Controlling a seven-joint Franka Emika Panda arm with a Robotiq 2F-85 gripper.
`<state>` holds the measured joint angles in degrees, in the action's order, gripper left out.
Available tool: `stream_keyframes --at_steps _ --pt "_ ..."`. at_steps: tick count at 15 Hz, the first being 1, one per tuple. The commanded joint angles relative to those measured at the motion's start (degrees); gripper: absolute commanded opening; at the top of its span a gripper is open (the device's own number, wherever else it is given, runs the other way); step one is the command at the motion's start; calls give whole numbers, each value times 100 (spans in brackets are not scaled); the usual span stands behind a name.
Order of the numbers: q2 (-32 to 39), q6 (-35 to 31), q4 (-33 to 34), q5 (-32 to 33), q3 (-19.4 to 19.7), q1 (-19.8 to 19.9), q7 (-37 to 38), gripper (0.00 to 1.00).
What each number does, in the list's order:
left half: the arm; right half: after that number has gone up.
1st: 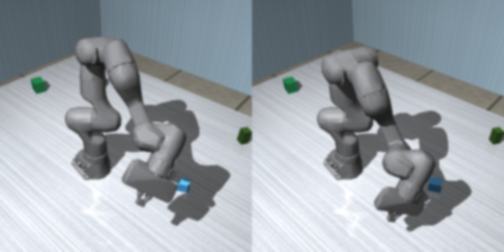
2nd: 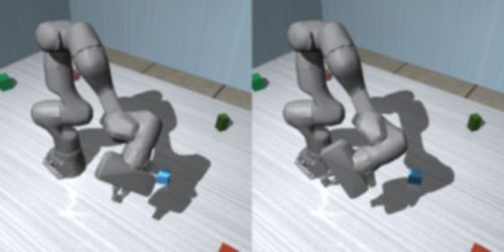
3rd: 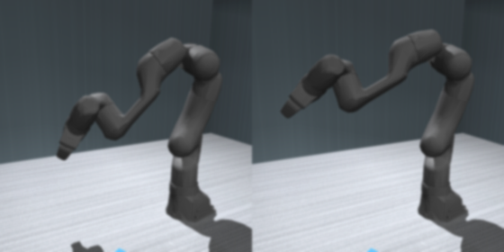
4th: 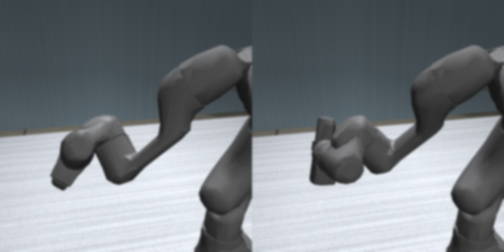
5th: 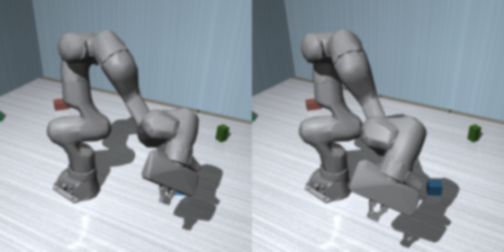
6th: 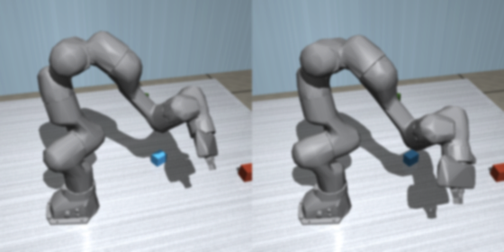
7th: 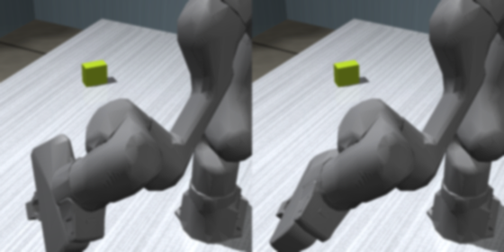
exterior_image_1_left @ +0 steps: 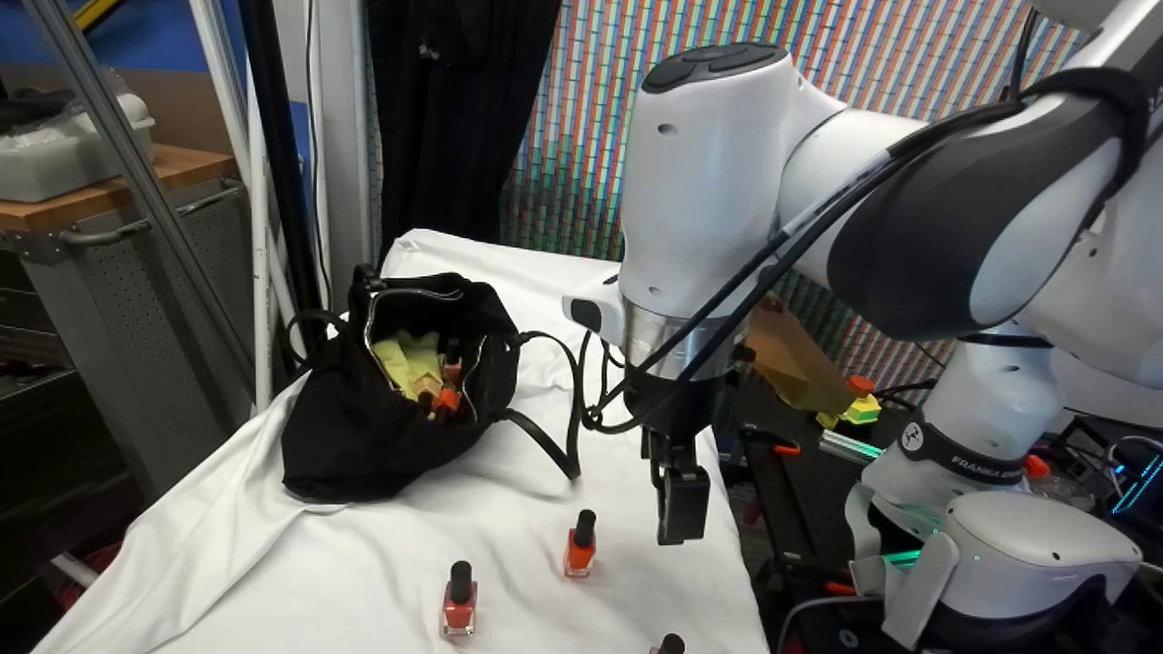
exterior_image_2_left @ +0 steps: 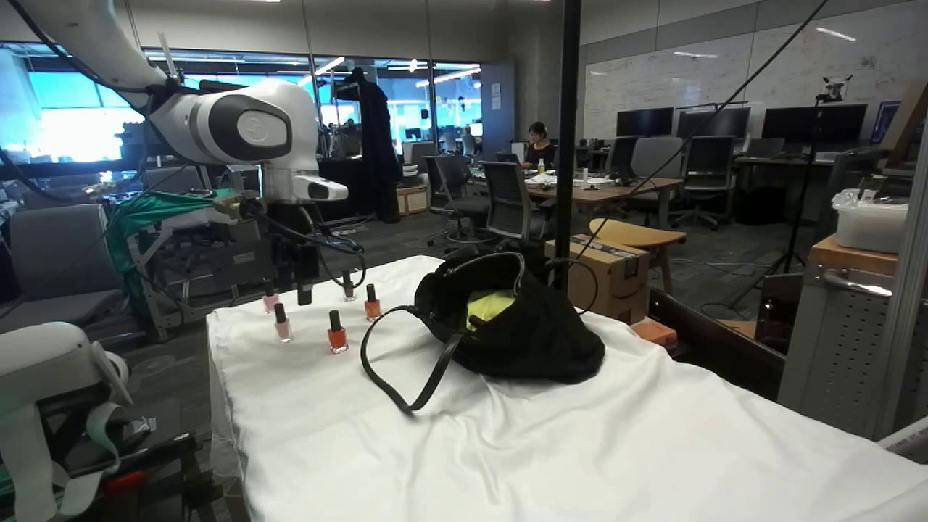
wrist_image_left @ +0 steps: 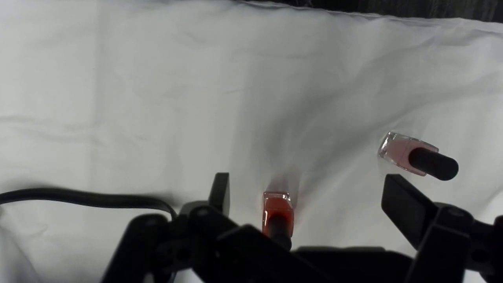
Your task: Pick up the nail polish and put them in the bag
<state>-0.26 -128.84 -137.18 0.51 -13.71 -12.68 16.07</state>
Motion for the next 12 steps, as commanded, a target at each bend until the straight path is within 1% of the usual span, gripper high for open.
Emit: stream_keyframes --at_steps 1,6,12 --pt "273 -237 137 -50 -17 -69 -15 100" --pt "539 -540 177 93 -16 -130 2 100" --pt "830 -907 261 322 46 -165 -254 100"
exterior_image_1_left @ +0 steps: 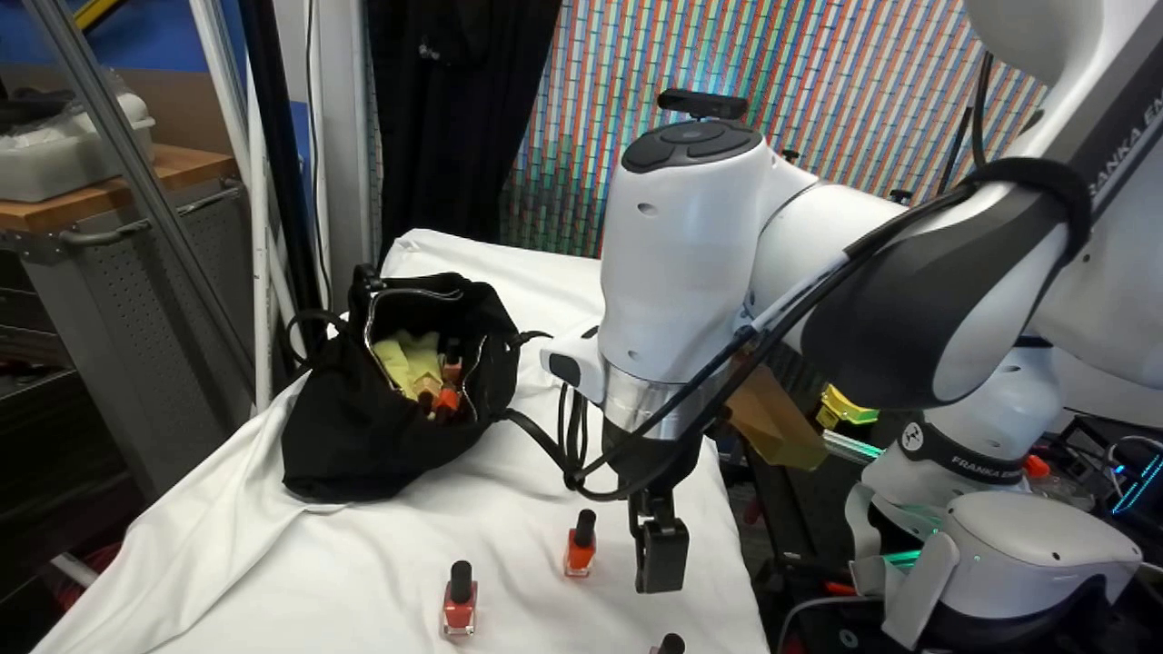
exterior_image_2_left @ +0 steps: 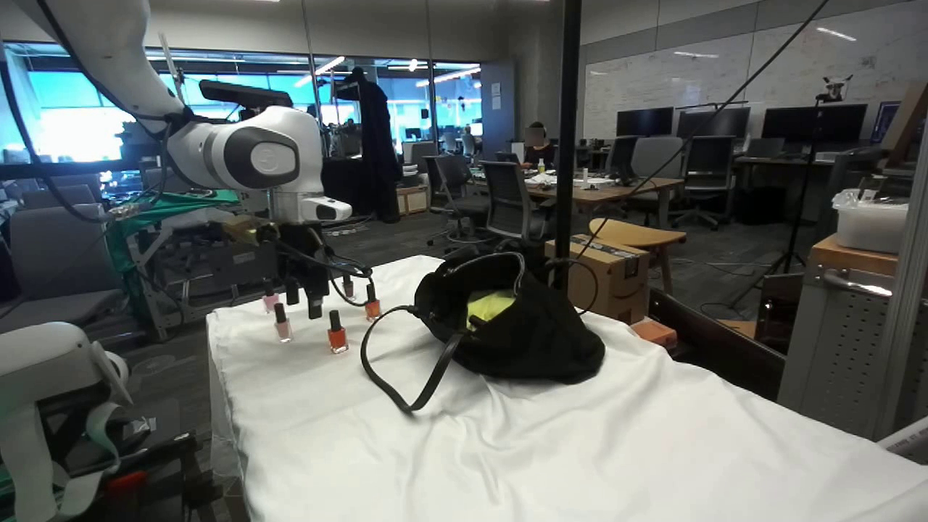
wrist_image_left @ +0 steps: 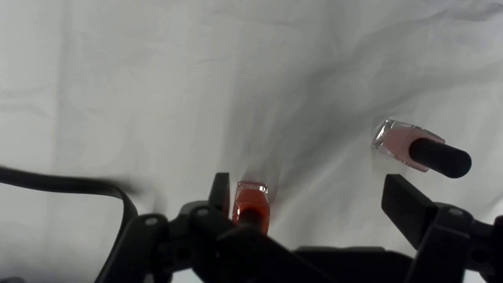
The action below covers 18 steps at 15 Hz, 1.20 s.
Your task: Pick up the nail polish and put them in the bag
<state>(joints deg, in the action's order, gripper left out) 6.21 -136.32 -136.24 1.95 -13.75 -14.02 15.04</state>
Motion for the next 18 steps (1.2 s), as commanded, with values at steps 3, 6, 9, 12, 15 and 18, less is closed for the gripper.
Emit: stream_keyframes --at_steps 3,6,9,12,15,18 --pt "312 -167 279 365 110 -18 -232 100" --pt "413 -208 384 529 171 -10 -320 100" --pt "553 -293 481 587 225 8 -480 100" --pt "740 -403 580 604 303 29 -621 100" --pt "952 -508 692 703 440 69 -710 100" --pt "1137 -559 807 679 533 120 -876 100"
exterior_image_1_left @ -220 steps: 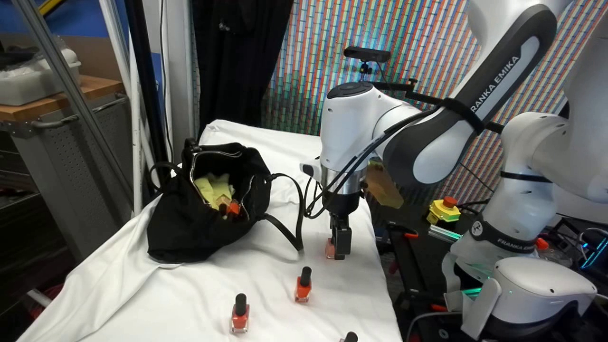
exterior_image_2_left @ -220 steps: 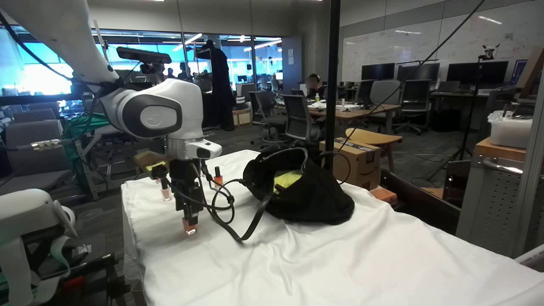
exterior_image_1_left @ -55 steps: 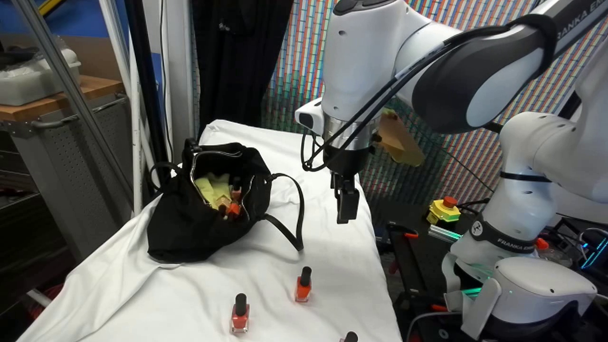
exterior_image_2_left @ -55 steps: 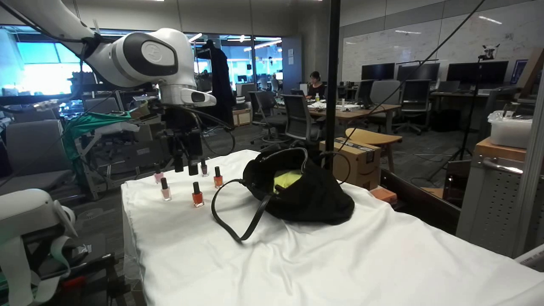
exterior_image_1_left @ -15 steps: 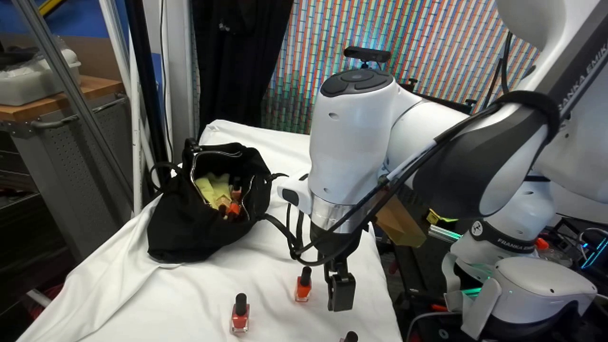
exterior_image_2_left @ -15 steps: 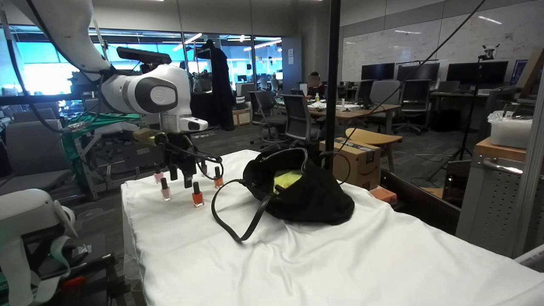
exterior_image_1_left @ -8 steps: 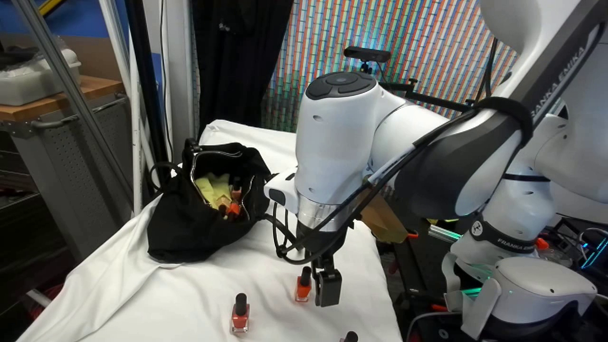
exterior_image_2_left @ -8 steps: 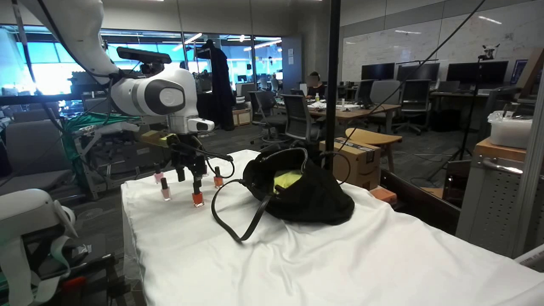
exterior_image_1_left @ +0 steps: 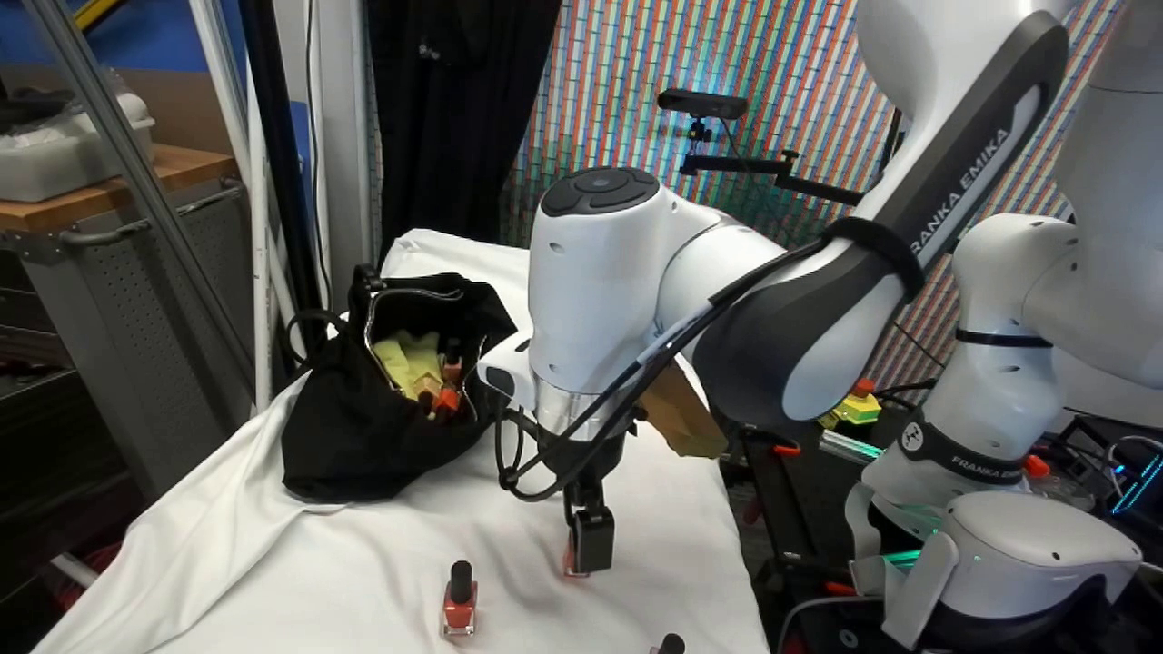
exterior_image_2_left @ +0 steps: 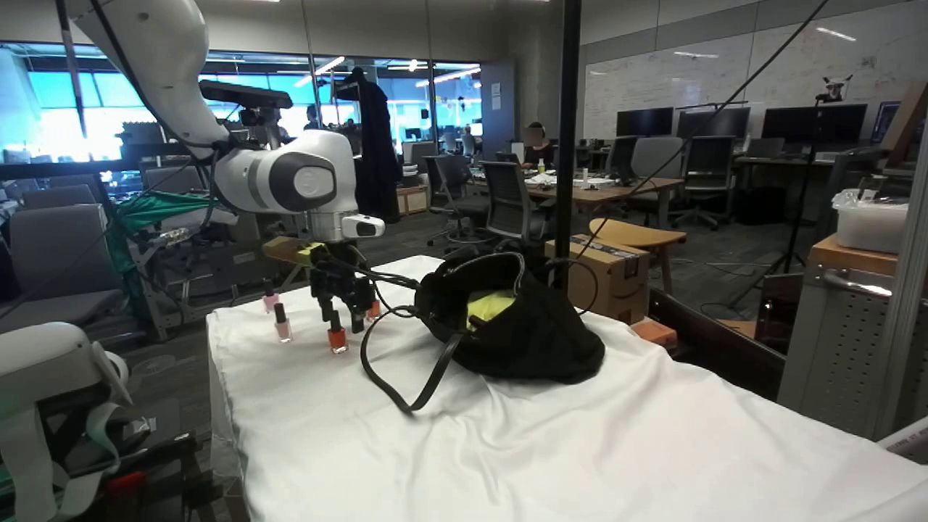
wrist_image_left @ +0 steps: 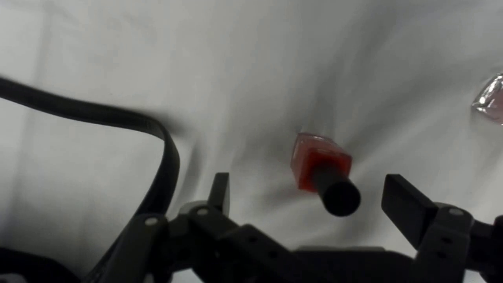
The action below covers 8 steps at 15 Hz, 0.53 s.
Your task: Pick up the nail polish and put them in the bag
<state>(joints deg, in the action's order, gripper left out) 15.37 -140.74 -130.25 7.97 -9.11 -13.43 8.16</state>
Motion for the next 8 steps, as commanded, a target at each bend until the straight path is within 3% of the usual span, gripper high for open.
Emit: stream_keyframes --at_steps 1,8 --pt "272 -135 247 61 87 72 -243 100" --pt "481 -169 343 -29 65 113 -532 100"
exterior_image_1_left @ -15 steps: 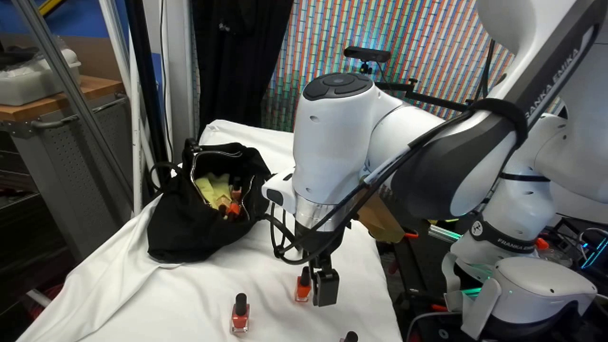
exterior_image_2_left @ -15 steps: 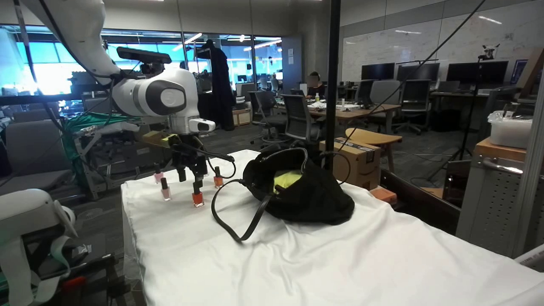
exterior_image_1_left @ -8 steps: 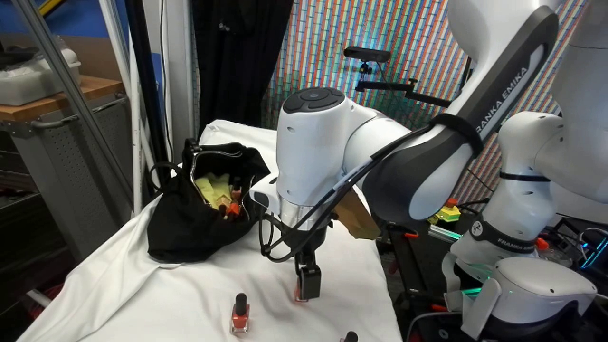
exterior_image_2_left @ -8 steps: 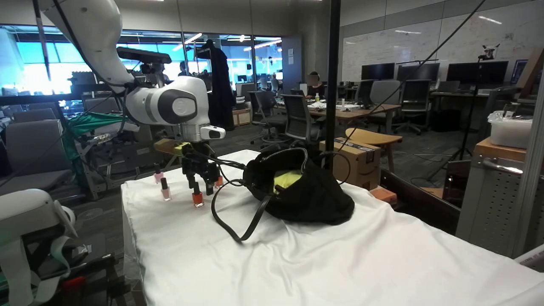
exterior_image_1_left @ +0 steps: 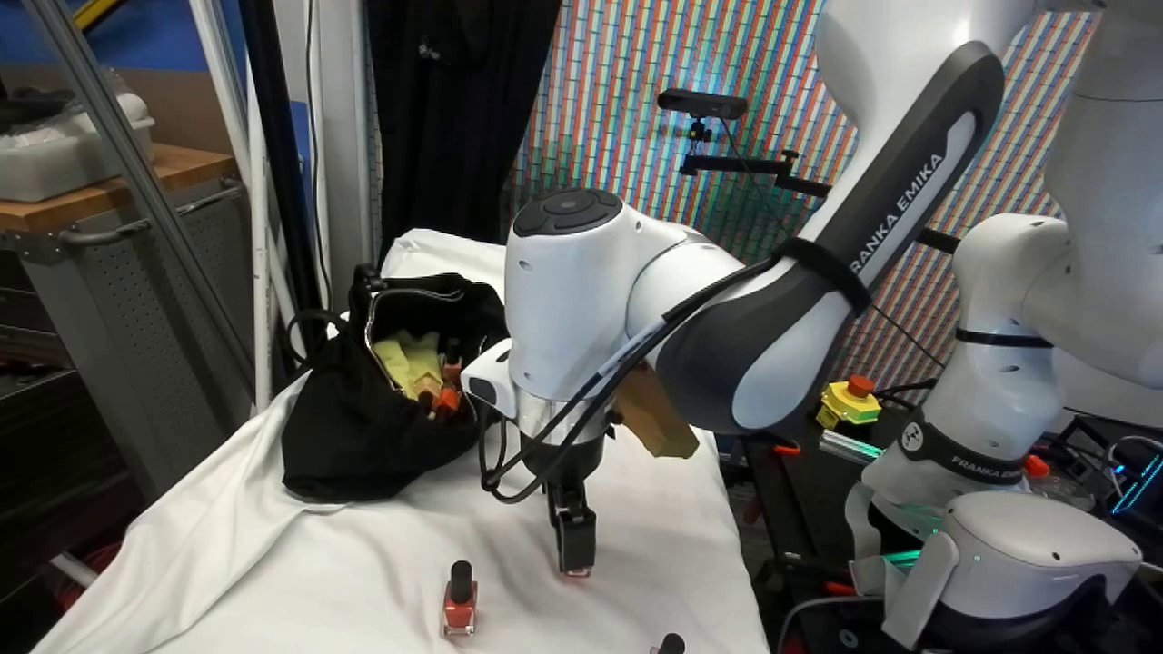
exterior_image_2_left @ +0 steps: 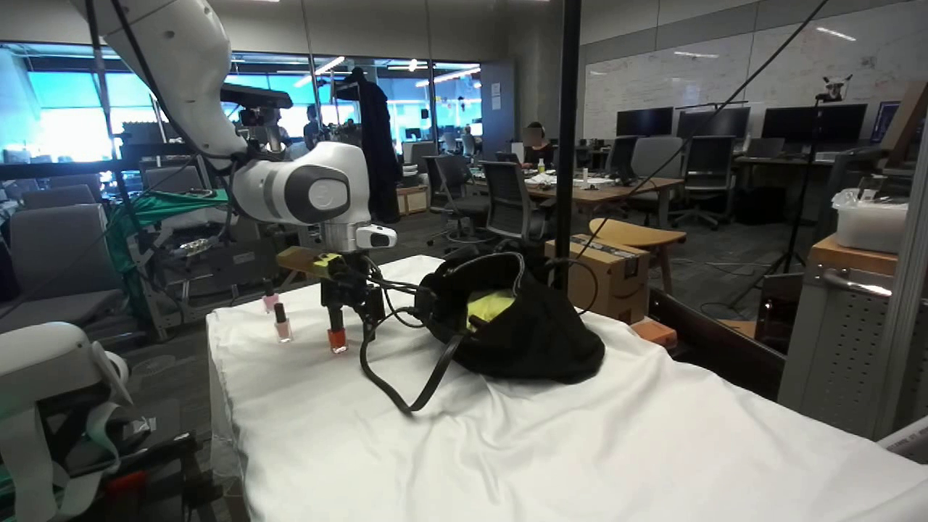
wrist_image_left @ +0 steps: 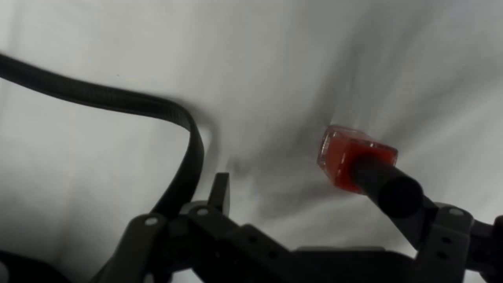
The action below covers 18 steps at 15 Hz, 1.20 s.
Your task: Pick up the nail polish and put them in the bag
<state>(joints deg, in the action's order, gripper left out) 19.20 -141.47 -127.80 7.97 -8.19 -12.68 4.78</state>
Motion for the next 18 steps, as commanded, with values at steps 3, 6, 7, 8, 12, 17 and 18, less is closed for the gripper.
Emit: stream_keyframes --at_steps 3,6,7,8,12,17,18 --pt "110 -123 62 -40 -33 44 -259 100" --pt "142 -163 47 -60 -41 54 -315 100" --pt "158 -174 49 -58 -40 51 -320 100" --pt "186 -187 53 -65 -43 51 -330 100" --pt "292 -230 68 -35 -34 27 -304 100" --pt "329 -261 61 -47 -52 28 -342 100" --pt "314 -272 53 -32 -50 13 -325 100"
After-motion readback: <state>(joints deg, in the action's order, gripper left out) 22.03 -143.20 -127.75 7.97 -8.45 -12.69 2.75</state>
